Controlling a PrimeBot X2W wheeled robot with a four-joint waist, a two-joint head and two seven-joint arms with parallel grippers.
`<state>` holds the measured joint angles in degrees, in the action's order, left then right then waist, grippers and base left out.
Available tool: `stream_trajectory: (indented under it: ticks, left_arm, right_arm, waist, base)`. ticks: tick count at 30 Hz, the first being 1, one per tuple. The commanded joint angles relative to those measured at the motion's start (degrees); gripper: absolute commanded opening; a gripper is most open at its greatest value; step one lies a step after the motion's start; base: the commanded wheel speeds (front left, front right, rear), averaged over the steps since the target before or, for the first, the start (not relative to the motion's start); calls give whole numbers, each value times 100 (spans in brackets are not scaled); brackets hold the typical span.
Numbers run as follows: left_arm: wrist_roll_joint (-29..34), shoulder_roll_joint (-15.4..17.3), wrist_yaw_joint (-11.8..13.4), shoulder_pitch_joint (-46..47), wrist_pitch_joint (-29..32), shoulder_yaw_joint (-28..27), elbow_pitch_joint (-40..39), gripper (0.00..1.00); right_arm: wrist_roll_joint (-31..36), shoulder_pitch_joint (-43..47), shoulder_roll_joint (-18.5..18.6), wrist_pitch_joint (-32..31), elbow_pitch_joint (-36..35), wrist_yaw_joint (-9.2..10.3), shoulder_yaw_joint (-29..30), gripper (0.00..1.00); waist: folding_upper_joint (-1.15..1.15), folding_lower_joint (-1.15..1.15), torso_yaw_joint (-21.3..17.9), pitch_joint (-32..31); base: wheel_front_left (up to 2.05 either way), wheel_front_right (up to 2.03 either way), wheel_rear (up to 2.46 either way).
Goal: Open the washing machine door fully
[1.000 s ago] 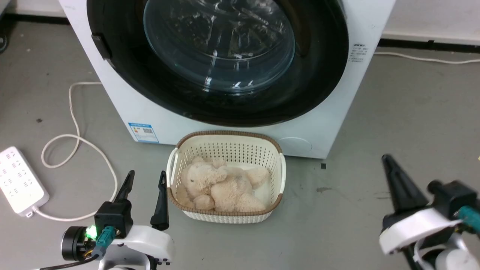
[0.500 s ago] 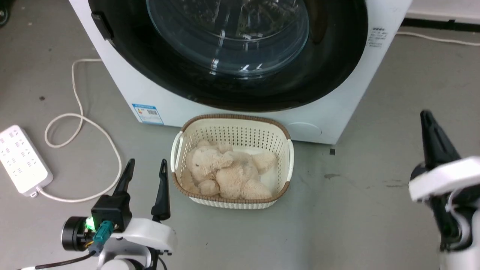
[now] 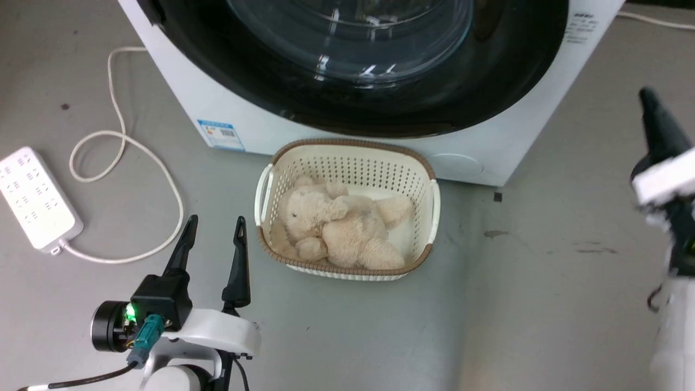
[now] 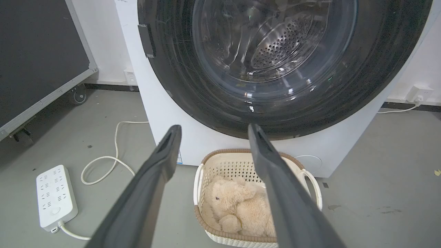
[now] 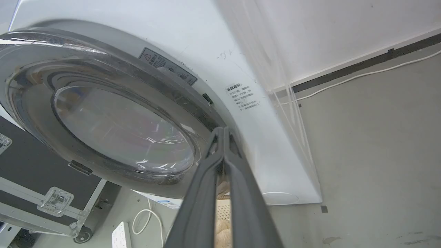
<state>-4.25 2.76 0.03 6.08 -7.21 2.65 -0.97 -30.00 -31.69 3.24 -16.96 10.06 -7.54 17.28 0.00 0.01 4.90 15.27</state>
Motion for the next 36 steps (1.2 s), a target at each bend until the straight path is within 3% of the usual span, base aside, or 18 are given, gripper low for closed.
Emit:
stream_trajectory:
  ticks: [1, 13, 26, 36]
  left_arm:
    - [-33, 6, -4, 121, -79, 5, -33, 100]
    - [-146, 7, 45, 230, -223, 119, -60, 100]
    - [-270, 8, 62, 443, -378, 233, -84, 100]
    - [-332, 9, 101, 629, -509, 338, -101, 100]
  right_arm:
    - [-158, -370, -24, -135, 152, 2, 140, 0]
    - [-277, -2046, -27, -1190, 1432, 3, 1161, 0]
    - [293, -3798, 15, -2223, 2644, 4, 2324, 0]
    - [686, -4665, -14, -3074, 3144, 4, 3199, 0]
  waist:
    - [0, -1, 58, 86]
    - [0, -1, 316, 447]
    - [0, -1, 562, 909]
    - [0, -1, 741, 1197]
  base:
    - [0, 0, 0]
    - [0, 0, 0]
    - [0, 0, 0]
    - [0, 0, 0]
